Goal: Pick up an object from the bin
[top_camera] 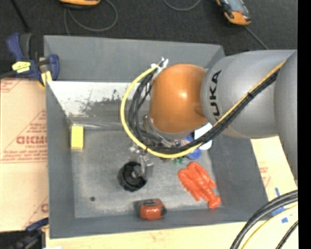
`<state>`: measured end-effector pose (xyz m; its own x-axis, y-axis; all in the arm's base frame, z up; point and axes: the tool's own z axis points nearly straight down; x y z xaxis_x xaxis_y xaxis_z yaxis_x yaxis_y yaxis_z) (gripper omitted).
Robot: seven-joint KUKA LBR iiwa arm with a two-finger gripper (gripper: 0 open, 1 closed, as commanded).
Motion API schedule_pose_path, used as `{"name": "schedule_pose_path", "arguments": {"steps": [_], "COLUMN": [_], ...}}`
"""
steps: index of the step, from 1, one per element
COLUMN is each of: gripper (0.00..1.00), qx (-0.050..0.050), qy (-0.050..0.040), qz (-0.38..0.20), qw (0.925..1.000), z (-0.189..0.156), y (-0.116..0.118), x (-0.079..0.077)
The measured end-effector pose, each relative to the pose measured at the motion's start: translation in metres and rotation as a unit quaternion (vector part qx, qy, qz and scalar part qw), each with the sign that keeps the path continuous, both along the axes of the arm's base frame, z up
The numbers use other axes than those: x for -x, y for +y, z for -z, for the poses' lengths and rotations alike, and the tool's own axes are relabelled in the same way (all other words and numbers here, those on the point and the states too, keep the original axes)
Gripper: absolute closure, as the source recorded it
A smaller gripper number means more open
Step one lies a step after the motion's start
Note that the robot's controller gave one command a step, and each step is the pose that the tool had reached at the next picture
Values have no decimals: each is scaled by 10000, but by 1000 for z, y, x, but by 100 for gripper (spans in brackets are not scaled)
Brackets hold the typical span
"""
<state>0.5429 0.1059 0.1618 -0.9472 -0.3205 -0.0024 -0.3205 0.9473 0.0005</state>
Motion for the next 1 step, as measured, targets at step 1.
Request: {"name": "schedule_pose_path", "arguments": {"steps": [1], "gripper": [100], "qx": [13], "qy": [26], "qz": [-38], "qw": [10000], "z": [-44], "y": [13], "x": [9]}}
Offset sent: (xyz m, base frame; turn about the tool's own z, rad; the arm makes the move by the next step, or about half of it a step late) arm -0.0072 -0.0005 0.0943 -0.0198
